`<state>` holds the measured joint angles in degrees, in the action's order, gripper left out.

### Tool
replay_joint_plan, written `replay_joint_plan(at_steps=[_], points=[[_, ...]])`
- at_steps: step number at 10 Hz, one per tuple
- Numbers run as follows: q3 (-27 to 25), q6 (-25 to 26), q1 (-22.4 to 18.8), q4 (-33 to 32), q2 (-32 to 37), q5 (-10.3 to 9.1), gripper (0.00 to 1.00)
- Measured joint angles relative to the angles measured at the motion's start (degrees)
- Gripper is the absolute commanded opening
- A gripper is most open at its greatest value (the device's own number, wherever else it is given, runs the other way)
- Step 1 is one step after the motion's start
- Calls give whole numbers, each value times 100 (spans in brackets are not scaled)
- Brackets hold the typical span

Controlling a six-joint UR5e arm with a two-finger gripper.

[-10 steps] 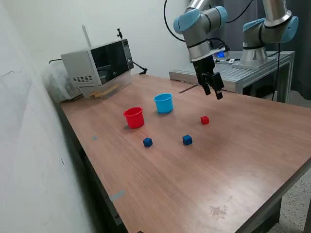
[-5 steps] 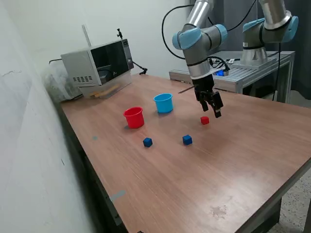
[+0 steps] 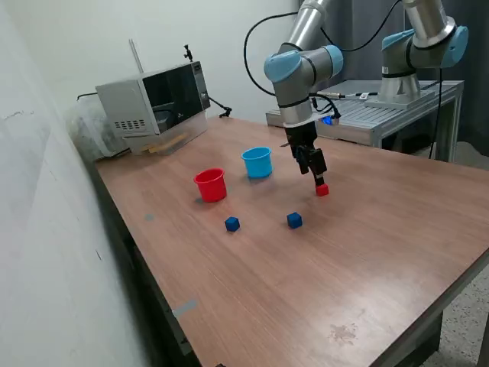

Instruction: Place red objects in the red bin, and blue objects in the blue bin.

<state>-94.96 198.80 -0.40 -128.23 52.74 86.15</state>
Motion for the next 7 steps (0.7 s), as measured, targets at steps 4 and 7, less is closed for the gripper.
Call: replay_joint_plan(at_steps=[4, 7], points=[[-135, 0, -164, -137, 21, 38, 100], [-129, -1, -229, -167, -35, 47, 100]])
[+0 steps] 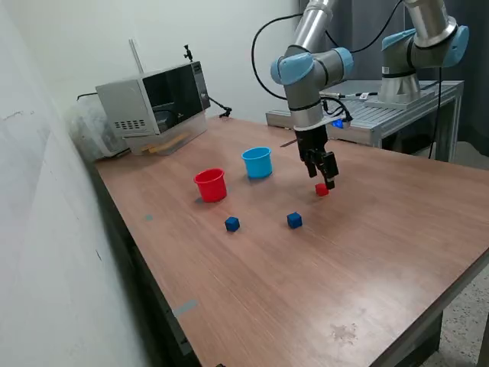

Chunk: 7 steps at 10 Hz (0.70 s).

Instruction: Place red objects in the red bin, and blue objects in the blue bin.

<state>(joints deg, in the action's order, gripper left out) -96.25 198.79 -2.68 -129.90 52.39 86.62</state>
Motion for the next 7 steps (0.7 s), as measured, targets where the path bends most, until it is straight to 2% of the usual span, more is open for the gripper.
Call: replay_joint_plan(at_steps=[1, 2, 7], points=[[0, -3, -1, -21, -32, 2, 100], [4, -5, -3, -37, -62, 3, 0], [-62, -130, -16, -115, -82, 98, 0]])
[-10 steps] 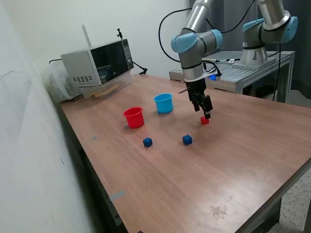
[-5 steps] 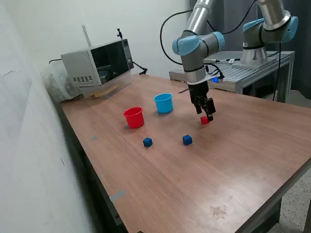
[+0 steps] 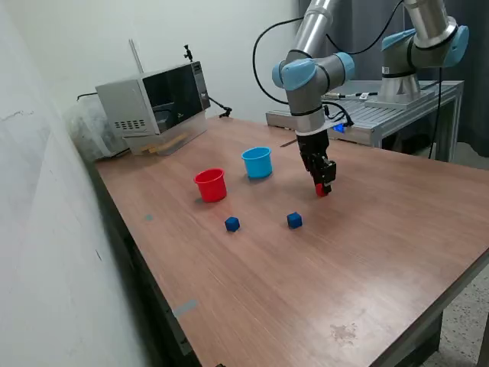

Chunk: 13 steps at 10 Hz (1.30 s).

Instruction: Place red objects in the red bin, and blue objects in the blue bin.

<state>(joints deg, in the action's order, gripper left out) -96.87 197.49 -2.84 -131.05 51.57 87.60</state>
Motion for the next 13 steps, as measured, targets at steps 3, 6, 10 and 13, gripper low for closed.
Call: replay_joint_plan(at_steps=[3, 6, 10, 13], points=[[-36, -198, 31, -33, 330, 90, 0], [353, -477, 170, 326, 735, 110, 0], [1650, -876, 715, 786, 649, 112, 0], [2209, -1028, 1197, 763, 317, 184, 0]])
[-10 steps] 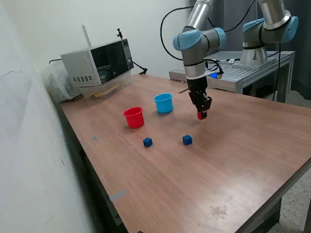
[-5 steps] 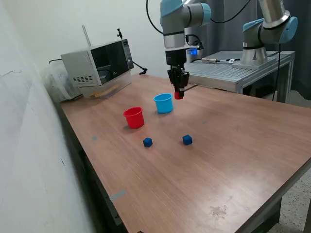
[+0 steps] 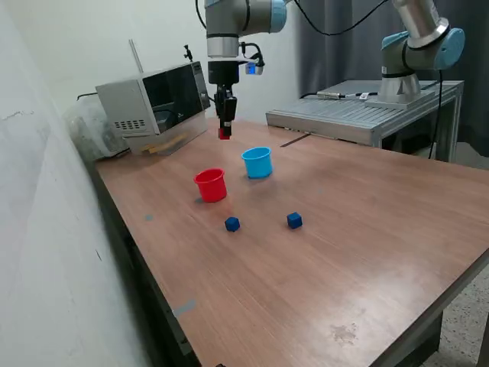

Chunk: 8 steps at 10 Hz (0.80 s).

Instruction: Place red objects in the red bin, and blue objects in the blue bin.

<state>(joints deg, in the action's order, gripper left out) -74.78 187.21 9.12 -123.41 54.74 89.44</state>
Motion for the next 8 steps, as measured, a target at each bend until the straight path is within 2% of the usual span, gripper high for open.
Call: replay_joint_plan(at_steps=[3, 7, 8], points=[[368, -39, 326, -203, -514, 153, 0], [498, -44, 421, -382, -1005, 198, 0], [498, -44, 430, -405, -1060, 215, 100]])
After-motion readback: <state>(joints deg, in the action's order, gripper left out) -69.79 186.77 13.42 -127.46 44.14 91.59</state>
